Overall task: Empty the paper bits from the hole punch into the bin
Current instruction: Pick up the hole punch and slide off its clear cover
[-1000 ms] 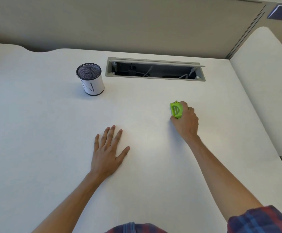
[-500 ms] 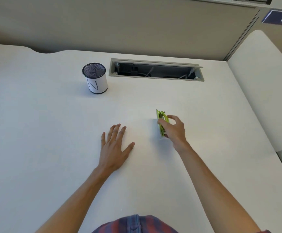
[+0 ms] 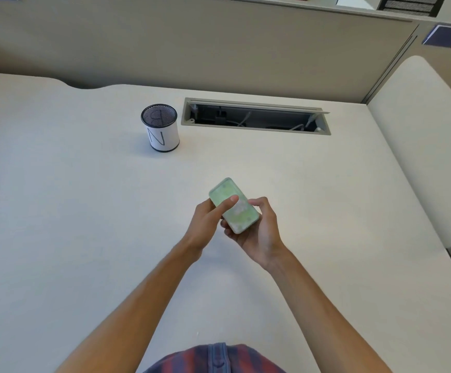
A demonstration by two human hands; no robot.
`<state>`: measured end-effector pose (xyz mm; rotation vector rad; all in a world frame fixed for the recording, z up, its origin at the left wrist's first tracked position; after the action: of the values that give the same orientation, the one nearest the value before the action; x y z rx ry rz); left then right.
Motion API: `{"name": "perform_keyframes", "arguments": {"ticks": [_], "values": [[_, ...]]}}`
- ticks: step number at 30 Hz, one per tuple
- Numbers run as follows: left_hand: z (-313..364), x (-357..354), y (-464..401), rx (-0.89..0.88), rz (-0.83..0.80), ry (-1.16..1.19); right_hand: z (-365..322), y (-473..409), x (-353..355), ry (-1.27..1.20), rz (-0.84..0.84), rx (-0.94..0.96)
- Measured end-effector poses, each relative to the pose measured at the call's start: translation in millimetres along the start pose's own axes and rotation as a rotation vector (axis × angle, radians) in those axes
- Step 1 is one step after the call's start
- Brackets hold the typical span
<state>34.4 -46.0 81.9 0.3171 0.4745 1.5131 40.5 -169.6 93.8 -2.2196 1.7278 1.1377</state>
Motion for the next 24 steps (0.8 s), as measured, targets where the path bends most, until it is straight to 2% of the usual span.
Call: {"name": "perform_keyframes", "arguments": {"ticks": [6,13,18,22,24], "values": [[6,0,6,0.0,-0.011,0.146,3,10,-6,0.118,-0.056,0.053],[9,3,13,0.044,-0.013,0.249,2,21,-5,0.572,0.02,0.199],[6,7,11,0.108,0.02,0.348,0,30,-4,0.996,0.115,0.536],[1,14,9,0.151,0.134,0.356,-1,42,-4,1.244,0.184,0.755],[-3,18,8,0.183,0.203,0.367,3,47,-3,1.444,0.202,0.933]]}}
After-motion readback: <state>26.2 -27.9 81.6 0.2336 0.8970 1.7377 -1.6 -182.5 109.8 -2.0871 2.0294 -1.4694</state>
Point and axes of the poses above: each hand's wrist, its own y-axis away from the middle knuckle, its own x-axis out of the back of the hand, z = x × y, the point moved 2 cm from there along -y, towards the middle knuckle, and after that the axes turned 10 degrees about x, right-handed, at the moved point
